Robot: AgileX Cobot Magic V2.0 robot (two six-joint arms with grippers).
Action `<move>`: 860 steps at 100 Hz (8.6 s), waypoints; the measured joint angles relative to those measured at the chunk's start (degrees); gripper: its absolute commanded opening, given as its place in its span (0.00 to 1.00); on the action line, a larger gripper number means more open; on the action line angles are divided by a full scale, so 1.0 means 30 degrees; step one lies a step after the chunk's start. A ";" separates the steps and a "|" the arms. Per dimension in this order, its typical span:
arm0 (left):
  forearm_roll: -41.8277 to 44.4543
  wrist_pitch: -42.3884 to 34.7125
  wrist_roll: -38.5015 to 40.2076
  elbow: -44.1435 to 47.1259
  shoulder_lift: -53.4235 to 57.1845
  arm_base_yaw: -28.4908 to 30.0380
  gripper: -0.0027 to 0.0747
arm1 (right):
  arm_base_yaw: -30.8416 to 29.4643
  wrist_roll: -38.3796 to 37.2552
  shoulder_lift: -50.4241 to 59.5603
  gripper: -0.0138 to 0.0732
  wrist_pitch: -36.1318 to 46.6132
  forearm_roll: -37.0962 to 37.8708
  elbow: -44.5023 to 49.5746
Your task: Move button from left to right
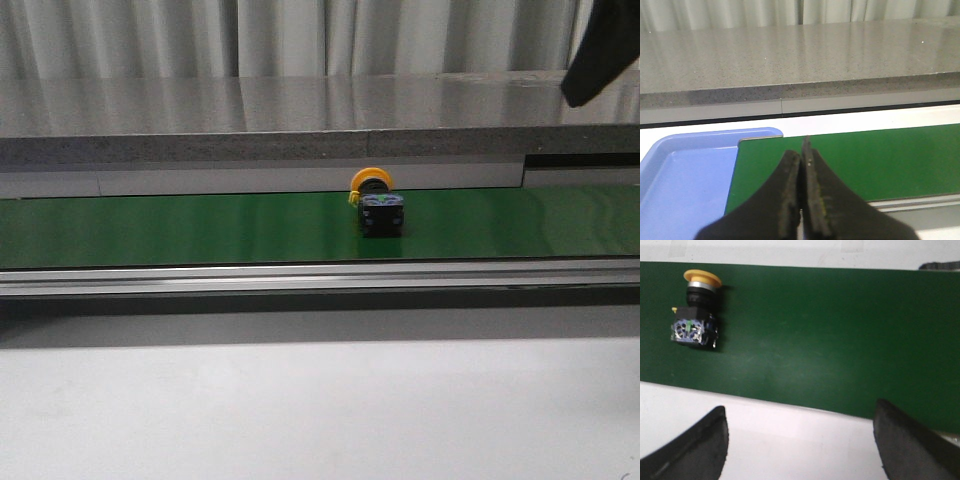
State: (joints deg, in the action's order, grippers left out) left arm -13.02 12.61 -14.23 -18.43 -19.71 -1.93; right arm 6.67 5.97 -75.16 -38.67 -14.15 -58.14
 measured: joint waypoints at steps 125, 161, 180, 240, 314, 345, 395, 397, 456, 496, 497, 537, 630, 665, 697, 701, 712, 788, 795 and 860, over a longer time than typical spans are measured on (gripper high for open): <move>0.0000 0.0000 0.0000 0.0000 0.0000 0.0000 0.01 | 0.2648 0.1845 -0.8267 0.84 0.0972 0.0637 -0.4518; 0.0000 0.0000 0.0000 0.0000 0.0000 0.0000 0.01 | 0.2648 0.1873 -0.9166 0.45 0.1045 0.1169 -0.4518; 0.0000 0.0000 0.0000 0.0000 0.0000 0.0000 0.01 | 0.2648 0.1873 -0.9166 0.39 0.0508 0.1819 -0.4641; 0.0000 0.0000 0.0000 0.0000 0.0000 0.0000 0.01 | 0.1107 0.1873 -0.5824 0.39 -0.1829 0.2813 -0.4718; 0.0000 0.0000 0.0000 0.0000 0.0000 0.0000 0.01 | -0.7731 0.5416 -0.4001 0.40 -0.1341 0.3300 -0.4718; 0.0000 0.0000 0.0000 0.0000 0.0000 0.0000 0.01 | -0.9580 0.7314 -0.6174 0.40 0.0150 0.3261 -0.4718; 0.0000 0.0000 0.0000 0.0000 0.0000 0.0000 0.01 | -1.0607 0.7606 -1.0066 0.40 0.1870 0.3107 -0.4718; 0.0000 0.0000 0.0000 0.0000 0.0000 0.0000 0.01 | -1.0607 0.7606 -1.0180 0.40 0.1903 0.3107 -0.4718; 0.0000 0.0000 0.0000 0.0000 0.0000 0.0000 0.01 | -1.0607 0.7615 -1.0981 0.59 0.2226 0.2687 -0.4718; 0.0000 0.0000 0.0000 0.0000 0.0000 0.0000 0.01 | -1.0607 0.7648 -1.0981 0.63 0.2504 0.2656 -0.4718; 0.0000 0.0000 0.0000 0.0000 0.0000 0.0000 0.01 | -1.0607 0.7648 -1.0981 0.63 0.2504 0.2656 -0.4718; 0.0000 0.0000 0.0000 0.0000 0.0000 0.0000 0.01 | -1.0692 0.7648 -1.0981 0.86 0.2700 0.2194 -0.4718; 0.0000 0.0000 0.0000 0.0000 0.0000 0.0000 0.01 | -0.6565 0.7402 -0.4779 0.78 0.2923 -0.1672 -0.4366; 0.0000 0.0000 0.0000 0.0000 0.0000 0.0000 0.01 | -0.4112 0.7402 0.0706 0.78 0.5124 -0.3149 -0.0225; 0.0000 0.0000 0.0000 0.0000 0.0000 0.0000 0.01 | -0.3358 0.7402 0.7184 0.78 0.5661 -0.3501 0.5187; 0.0000 0.0000 0.0000 0.0000 0.0000 0.0000 0.01 | -0.3358 0.7402 0.8138 0.78 0.5661 -0.3580 0.5704; 0.0000 0.0000 0.0000 0.0000 0.0000 0.0000 0.01 | -0.3358 0.7402 1.0469 0.78 0.5538 -0.3810 0.6915; 0.0000 0.0000 0.0000 0.0000 0.0000 0.0000 0.01 | -0.3358 0.7402 1.6952 0.23 0.1624 -0.3973 0.9670; 0.0000 0.0000 0.0000 0.0000 0.0000 0.0000 0.01 | -0.3358 0.7402 1.6952 0.11 0.1624 -0.3973 0.9670; 0.0000 0.0000 0.0000 0.0000 0.0000 0.0000 0.01 | -0.3358 0.7402 1.6952 0.08 0.1624 -0.4000 0.9670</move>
State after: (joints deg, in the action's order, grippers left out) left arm -13.02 12.61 -14.23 -18.43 -19.71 -1.93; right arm -3.41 28.18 -24.30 -33.79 -26.16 -29.13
